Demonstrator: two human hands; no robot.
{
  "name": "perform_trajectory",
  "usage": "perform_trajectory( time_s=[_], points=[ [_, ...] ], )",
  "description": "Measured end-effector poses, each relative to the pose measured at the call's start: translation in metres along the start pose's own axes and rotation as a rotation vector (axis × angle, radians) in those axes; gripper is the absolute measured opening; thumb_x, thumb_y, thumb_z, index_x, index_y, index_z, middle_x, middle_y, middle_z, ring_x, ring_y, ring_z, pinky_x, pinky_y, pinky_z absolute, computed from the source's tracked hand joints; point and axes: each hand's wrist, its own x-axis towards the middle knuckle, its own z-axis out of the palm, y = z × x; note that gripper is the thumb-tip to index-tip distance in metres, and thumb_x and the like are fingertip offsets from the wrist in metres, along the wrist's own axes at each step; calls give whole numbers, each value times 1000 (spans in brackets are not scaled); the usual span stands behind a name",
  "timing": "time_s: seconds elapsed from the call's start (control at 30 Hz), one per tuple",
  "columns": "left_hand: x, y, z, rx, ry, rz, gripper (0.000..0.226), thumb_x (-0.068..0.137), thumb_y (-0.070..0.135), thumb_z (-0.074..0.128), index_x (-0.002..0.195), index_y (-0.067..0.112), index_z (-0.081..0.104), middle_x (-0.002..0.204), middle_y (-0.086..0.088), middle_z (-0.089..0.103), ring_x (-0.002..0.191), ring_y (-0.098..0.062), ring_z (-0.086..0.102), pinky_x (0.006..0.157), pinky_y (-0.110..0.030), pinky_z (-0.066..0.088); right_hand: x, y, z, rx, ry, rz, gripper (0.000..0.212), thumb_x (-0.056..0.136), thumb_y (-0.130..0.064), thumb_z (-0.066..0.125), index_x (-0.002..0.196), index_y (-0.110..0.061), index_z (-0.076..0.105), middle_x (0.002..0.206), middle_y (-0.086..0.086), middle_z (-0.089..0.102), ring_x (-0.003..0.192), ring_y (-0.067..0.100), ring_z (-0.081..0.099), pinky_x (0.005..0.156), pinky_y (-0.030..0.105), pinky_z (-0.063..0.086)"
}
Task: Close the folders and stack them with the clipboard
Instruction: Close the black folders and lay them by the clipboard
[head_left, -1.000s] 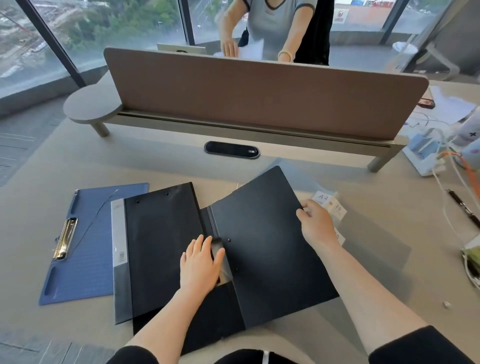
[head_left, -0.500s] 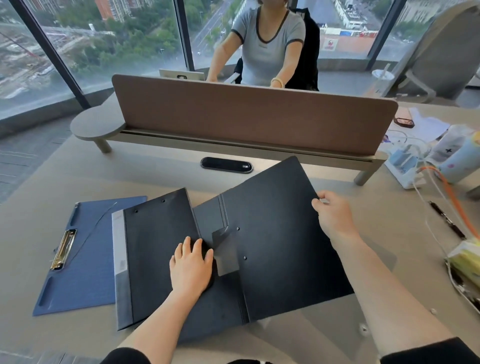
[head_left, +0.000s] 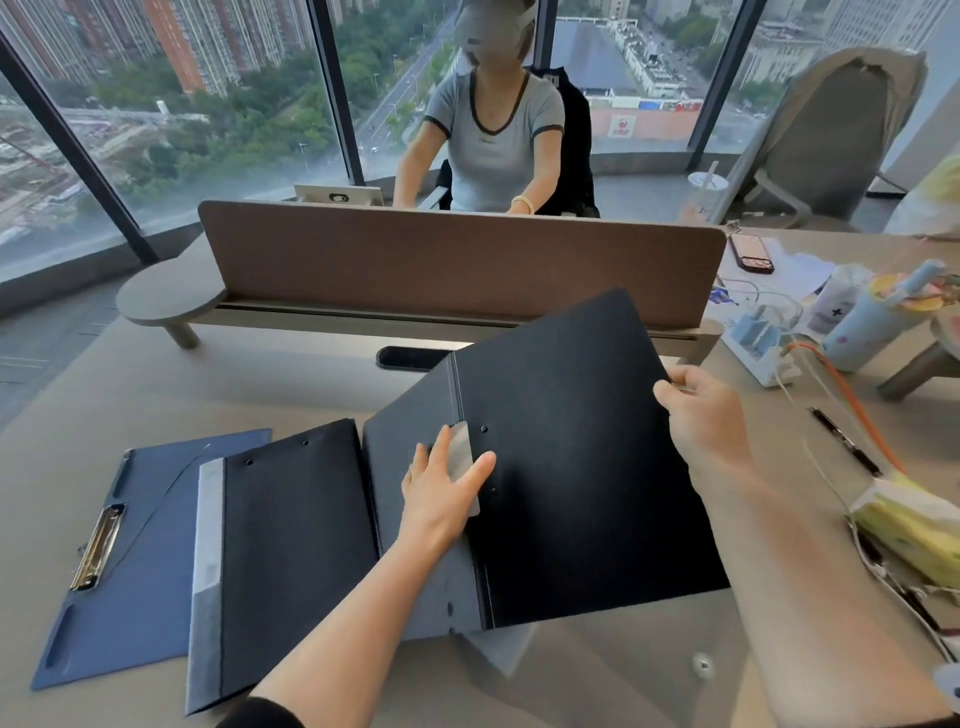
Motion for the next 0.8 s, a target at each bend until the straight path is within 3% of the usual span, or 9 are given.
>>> perform_trajectory(
  time_s=[0.1, 0.23, 0.37, 0.43, 0.5, 0.6, 0.8],
  points=[
    [-2, 7, 6, -57, -26, 2, 94, 73, 73, 58, 155, 43, 22, 167, 4, 16, 154, -17, 2, 122, -47, 13, 2, -8, -19, 54, 31, -8, 20, 93, -14, 54, 103, -18, 71, 94, -3, 70, 81, 7, 62, 68, 24, 48],
    [-7, 21, 13, -268, -39, 35, 100, 72, 66, 65, 156, 39, 17, 163, 10, 26, 150, -14, 25, 121, -46, 27, 0, -13, -33, 164, 44, 4, 15, 94, -11, 53, 95, -16, 67, 81, -9, 66, 70, 4, 58, 57, 16, 46],
    [-8, 38, 5, -435, -73, 77, 79, 93, 41, 64, 157, 32, 18, 146, 1, 50, 132, -18, 51, 105, -34, 39, -3, -12, -30, 292, 24, 58, 21, 95, -9, 53, 84, -22, 66, 85, -6, 68, 78, 10, 62, 65, 24, 48],
    [-9, 44, -7, -462, -107, 86, 65, 95, 37, 61, 152, 29, 32, 129, 3, 63, 116, -14, 62, 102, -36, 45, -6, -10, -24, 339, -1, 91, 23, 95, -8, 52, 84, -22, 67, 86, -3, 70, 78, 13, 65, 67, 28, 51],
    [-8, 43, -16, -526, -181, 91, 52, 92, 35, 65, 141, 26, 50, 121, 1, 71, 111, -19, 68, 98, -39, 52, -10, -7, -13, 351, -35, 109, 19, 94, -9, 53, 88, -18, 69, 88, 2, 72, 81, 20, 67, 74, 34, 55],
    [-7, 36, -29, -607, -243, 48, 49, 81, 31, 70, 128, 20, 61, 120, -11, 73, 110, -31, 69, 95, -49, 55, -14, 2, 9, 363, -91, 141, 16, 93, -12, 54, 96, -12, 70, 96, 11, 75, 88, 27, 69, 83, 41, 56],
    [-7, 15, -51, -634, -184, -18, 28, 91, 6, 63, 118, 14, 66, 104, -12, 77, 96, -31, 73, 82, -44, 59, -21, 22, 47, 328, -146, 178, 15, 94, -13, 56, 86, -17, 69, 94, 9, 73, 88, 26, 68, 83, 40, 56]
  ],
)
